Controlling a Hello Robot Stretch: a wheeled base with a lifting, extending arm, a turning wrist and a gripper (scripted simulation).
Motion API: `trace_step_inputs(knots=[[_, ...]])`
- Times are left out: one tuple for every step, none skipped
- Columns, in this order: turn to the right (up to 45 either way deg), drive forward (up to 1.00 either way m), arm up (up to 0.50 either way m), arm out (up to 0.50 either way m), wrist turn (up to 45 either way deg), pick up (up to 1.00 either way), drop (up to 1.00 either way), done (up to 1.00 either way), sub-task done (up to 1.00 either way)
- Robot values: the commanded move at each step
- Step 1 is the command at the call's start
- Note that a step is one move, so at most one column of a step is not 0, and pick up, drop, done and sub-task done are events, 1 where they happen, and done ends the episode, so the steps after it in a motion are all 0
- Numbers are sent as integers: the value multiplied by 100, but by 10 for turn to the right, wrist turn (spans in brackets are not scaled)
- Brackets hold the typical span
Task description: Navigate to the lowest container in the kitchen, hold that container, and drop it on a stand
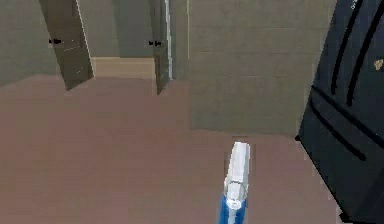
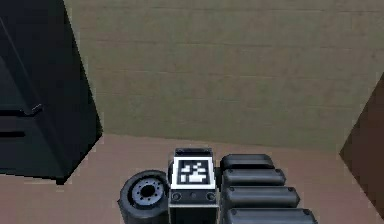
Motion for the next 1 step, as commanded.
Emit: trace_step_inputs(knots=[[-210, 0, 0, 0, 0, 0, 0, 0, 0]])
